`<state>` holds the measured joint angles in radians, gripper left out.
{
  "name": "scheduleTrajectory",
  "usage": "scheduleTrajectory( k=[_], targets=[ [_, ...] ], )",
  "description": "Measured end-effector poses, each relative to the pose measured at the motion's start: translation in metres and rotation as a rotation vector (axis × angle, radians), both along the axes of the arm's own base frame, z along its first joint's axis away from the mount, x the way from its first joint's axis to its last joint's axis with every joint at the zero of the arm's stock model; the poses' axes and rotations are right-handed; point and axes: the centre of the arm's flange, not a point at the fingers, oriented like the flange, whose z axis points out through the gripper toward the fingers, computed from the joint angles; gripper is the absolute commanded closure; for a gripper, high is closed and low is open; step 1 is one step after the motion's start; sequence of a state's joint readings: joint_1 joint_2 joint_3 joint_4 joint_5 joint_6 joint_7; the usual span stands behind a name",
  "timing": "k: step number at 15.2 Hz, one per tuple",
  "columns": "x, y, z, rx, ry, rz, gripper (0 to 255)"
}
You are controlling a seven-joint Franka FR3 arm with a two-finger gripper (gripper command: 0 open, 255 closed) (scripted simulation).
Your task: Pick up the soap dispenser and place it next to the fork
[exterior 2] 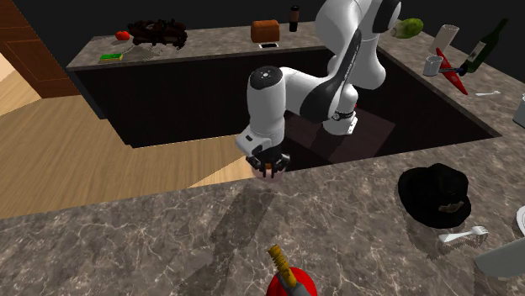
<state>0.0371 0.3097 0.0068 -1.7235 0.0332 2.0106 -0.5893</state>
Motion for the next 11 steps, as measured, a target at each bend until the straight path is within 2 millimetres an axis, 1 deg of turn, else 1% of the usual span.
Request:
scheduleTrajectory(
  k=[11],
  targets=[
    [0.000, 0.000, 0.059, 0.000, 0.000, 0.000, 255]
  ],
)
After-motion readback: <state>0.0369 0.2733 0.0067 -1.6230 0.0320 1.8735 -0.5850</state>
